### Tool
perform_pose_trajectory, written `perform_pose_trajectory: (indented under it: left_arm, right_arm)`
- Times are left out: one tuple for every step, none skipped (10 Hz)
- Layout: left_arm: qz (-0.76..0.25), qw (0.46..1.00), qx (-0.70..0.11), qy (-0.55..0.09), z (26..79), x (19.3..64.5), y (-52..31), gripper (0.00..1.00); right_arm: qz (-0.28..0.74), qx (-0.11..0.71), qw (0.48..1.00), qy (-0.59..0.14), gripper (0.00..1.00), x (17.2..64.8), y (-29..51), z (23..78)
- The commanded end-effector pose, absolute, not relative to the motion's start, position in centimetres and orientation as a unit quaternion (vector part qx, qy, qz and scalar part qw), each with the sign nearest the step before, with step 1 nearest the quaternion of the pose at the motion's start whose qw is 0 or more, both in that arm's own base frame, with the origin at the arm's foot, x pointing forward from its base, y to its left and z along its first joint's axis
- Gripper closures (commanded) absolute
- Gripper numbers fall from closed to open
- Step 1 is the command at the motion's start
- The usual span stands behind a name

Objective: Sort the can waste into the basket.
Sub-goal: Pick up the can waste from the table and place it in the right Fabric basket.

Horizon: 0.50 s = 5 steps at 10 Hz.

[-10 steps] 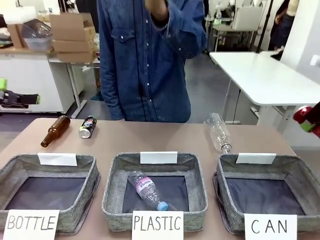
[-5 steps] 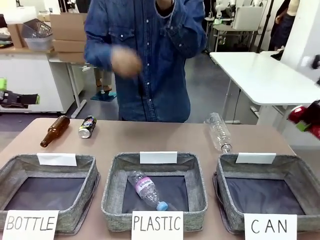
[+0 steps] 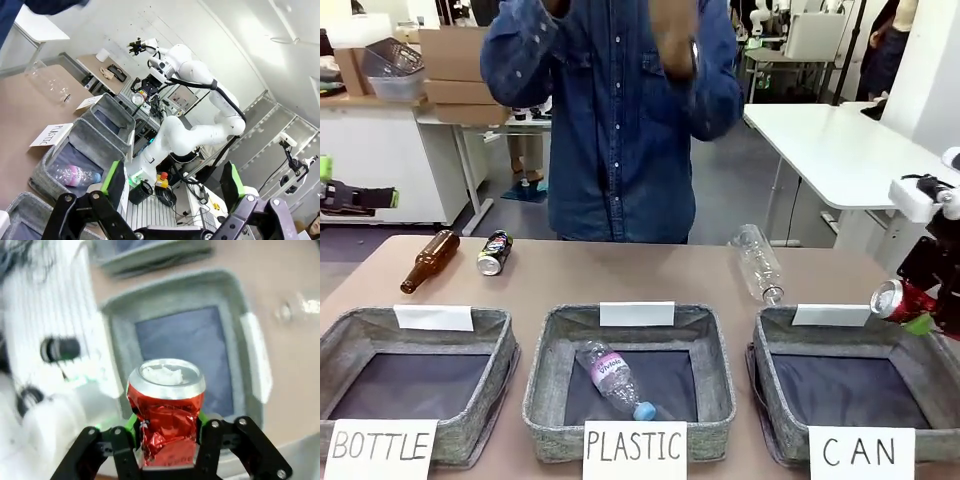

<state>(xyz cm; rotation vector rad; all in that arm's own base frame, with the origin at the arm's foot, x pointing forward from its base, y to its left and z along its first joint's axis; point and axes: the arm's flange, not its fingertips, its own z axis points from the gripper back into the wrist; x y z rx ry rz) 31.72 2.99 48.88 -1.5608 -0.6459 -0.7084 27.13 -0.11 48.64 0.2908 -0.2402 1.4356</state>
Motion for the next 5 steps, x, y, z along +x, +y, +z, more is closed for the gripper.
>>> perform_pose_trajectory:
  left_arm:
    - [-0.314, 0.601, -0.677, -0.286, 49.02, 31.59, 2.92, 0.00]
    - [-0.314, 0.601, -0.677, -0.286, 49.02, 31.59, 2.92, 0.00]
    - [-0.314, 0.601, -0.677, -0.286, 49.02, 31.59, 2.92, 0.00]
    - [-0.314, 0.601, -0.677, -0.286, 49.02, 31.59, 2.92, 0.00]
    - [-0.314, 0.601, -0.677, -0.286, 49.02, 31.59, 2.92, 0.00]
  right_arm:
    - [0.719, 0.140, 0.671, -0.114, 0.65, 26.44, -1.15, 47.27]
    - [0.714, 0.130, 0.680, -0.110, 0.65, 26.72, -0.82, 47.25]
    - [0.712, 0.126, 0.682, -0.109, 0.65, 26.88, -0.66, 47.30]
    - [0.709, 0.126, 0.684, -0.112, 0.65, 27.03, -0.57, 47.33]
    - [0.703, 0.124, 0.691, -0.113, 0.65, 27.13, -0.55, 47.29]
